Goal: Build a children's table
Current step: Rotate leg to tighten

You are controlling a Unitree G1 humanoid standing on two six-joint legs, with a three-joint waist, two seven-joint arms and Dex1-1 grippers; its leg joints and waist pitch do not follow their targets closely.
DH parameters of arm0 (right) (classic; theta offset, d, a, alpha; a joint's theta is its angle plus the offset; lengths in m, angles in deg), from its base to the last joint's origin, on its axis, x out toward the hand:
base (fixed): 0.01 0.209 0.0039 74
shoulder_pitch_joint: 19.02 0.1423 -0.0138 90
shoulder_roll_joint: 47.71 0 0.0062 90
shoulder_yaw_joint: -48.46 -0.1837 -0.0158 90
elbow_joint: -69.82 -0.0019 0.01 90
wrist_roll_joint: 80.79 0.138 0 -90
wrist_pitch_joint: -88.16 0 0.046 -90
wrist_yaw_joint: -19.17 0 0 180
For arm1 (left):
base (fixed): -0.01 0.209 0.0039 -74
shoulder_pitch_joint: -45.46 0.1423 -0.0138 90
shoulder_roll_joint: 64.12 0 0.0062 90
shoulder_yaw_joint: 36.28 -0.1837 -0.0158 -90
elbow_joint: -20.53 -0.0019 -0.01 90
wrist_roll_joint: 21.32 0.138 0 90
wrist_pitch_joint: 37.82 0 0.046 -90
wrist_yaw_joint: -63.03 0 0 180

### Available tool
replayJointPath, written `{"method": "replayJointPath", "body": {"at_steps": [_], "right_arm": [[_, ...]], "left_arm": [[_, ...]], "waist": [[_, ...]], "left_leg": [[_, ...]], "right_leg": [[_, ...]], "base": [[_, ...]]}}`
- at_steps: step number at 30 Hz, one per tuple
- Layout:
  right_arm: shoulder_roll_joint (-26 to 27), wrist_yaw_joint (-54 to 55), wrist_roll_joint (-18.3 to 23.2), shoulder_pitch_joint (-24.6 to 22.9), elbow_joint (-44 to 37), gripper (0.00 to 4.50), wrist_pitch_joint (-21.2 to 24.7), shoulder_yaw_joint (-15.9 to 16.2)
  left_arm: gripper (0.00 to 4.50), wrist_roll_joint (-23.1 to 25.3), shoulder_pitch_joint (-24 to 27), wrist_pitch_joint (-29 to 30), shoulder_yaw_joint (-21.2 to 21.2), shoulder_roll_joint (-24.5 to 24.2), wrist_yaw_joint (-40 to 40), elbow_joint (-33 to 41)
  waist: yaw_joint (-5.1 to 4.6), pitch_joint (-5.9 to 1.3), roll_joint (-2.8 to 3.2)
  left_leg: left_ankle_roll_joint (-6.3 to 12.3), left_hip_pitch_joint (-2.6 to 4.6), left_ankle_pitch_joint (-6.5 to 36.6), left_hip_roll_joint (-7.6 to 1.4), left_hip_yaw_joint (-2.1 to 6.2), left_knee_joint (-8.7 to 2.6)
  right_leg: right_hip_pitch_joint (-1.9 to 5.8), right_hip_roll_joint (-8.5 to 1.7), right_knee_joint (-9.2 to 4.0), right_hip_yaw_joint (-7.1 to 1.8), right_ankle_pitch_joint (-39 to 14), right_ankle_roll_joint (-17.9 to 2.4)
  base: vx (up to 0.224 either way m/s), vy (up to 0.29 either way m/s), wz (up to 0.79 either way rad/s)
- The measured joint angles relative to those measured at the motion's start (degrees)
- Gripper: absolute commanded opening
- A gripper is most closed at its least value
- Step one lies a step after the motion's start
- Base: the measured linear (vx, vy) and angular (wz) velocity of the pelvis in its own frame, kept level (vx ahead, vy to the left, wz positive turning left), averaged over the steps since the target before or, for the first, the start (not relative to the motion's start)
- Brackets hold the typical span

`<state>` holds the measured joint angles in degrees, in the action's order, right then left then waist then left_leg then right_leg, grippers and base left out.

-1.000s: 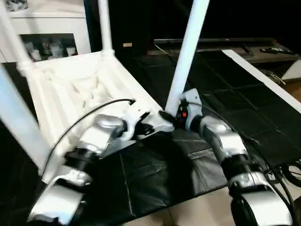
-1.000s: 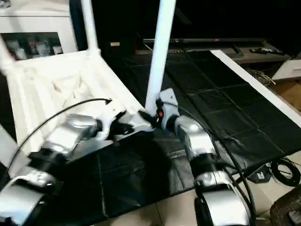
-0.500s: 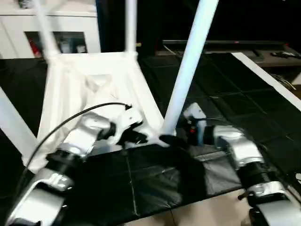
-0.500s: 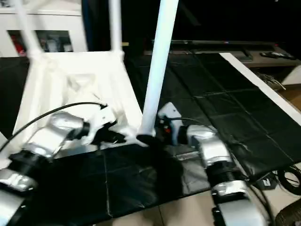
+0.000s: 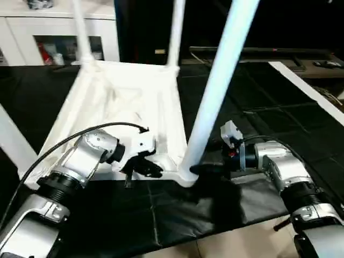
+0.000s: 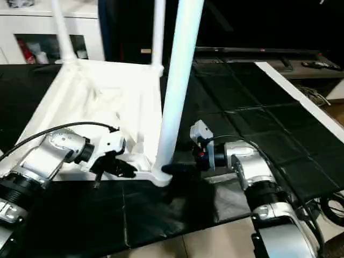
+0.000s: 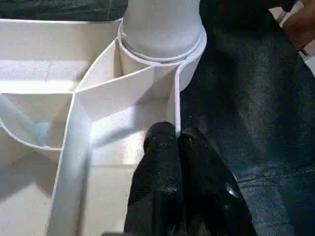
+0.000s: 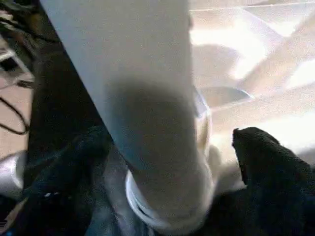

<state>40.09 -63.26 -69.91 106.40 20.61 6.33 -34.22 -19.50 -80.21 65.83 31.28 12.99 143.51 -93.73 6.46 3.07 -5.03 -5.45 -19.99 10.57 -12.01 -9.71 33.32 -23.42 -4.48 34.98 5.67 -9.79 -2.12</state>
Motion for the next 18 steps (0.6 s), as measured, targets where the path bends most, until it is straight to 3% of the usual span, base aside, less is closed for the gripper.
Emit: {"method": "replayJointPath", "body": {"at_steps": [18], "right_arm": [[2.1, -3.4, 0.5, 1.8, 3.4, 2.34, -0.8, 0.8]], "left_arm": [[0.0, 0.0, 0.5, -0.4, 0.0, -0.4, 0.6, 0.7]], "waist": [[-0.04, 0.0, 0.01]], "left_leg": [[0.0, 0.0, 0.0, -0.04, 0.01, 0.12]], "right_leg": [[0.0, 0.0, 0.04, 0.02, 0.0, 0.0]], "base": [[0.0, 0.0, 0.0]]}}
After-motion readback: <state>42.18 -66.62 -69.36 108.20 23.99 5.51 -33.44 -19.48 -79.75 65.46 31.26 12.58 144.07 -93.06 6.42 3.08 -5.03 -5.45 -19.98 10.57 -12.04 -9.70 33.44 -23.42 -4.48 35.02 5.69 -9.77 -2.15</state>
